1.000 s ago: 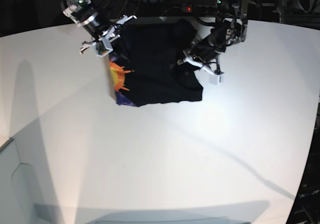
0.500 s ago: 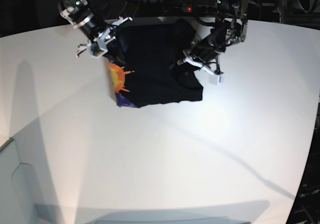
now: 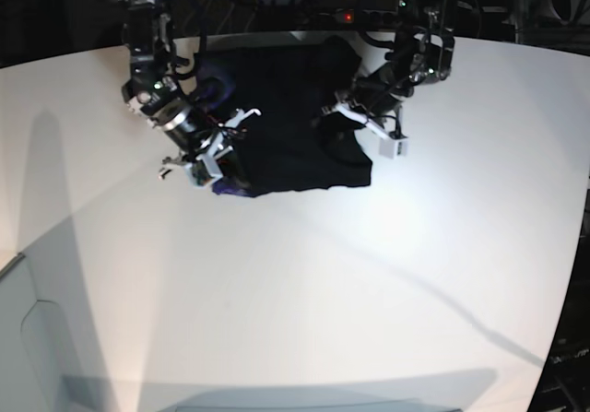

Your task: Fold the T-shirt properly

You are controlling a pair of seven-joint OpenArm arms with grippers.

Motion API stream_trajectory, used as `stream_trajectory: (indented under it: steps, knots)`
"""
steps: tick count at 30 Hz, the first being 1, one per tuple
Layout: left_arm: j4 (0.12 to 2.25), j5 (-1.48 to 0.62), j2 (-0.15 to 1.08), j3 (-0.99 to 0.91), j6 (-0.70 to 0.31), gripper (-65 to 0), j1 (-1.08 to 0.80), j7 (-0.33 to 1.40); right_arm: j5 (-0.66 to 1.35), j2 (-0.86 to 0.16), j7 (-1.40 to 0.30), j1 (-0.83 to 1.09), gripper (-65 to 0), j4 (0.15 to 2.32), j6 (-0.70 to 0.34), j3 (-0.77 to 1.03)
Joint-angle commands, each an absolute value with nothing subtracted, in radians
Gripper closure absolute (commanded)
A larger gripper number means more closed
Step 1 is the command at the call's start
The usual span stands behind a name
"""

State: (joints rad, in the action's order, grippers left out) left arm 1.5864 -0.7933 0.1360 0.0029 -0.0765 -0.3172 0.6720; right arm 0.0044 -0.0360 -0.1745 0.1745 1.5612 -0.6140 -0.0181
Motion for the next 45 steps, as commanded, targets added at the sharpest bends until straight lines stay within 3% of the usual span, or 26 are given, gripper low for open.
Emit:
stream_trajectory:
  steps: [1, 8, 17, 25, 34, 38, 41, 45]
  knots:
    - [1.586, -0.754, 0.140, 0.007, -0.053, 0.0, -0.325, 0.707, 0.015, -0.041, -0.157, 0.162, 0.0, 1.537, -0.621, -0.013]
    - [1.584, -0.753, 0.142, 0.004, -0.053, 0.0, -0.321, 0.708, 0.021, -0.065, -0.153, 0.134, 0.0, 1.402, -0.621, 0.027]
    - [1.566, -0.737, 0.213, 0.073, -0.058, 0.0, -0.211, 0.710, 0.022, -0.064, -0.137, 0.186, 0.0, 1.696, -0.621, 0.236]
    - [1.469, -0.556, 0.295, 0.401, -0.062, 0.0, 0.077, 0.710, 0.022, -0.064, -0.139, 0.154, 0.0, 1.707, -0.619, 0.492]
    - [1.323, -0.352, 0.232, 0.926, -0.067, 0.0, 0.463, 0.700, 0.019, -0.064, -0.139, 0.160, 0.0, 1.705, -0.618, 0.713]
    - [1.248, -0.266, 0.159, 1.076, -0.226, 0.0, 0.570, 0.699, 0.016, -0.039, -0.139, 0.177, 0.0, 1.705, -0.618, 0.774]
    - [1.194, -0.168, 0.093, 1.082, -0.352, 0.0, 0.585, 0.699, 0.016, -0.018, -0.139, 0.182, 0.0, 1.707, -0.618, 0.806]
    - [1.135, 0.010, 0.016, 1.086, -0.446, 0.0, 0.587, 0.699, 0.016, 0.018, -0.139, 0.185, 0.0, 1.707, -0.618, 0.848]
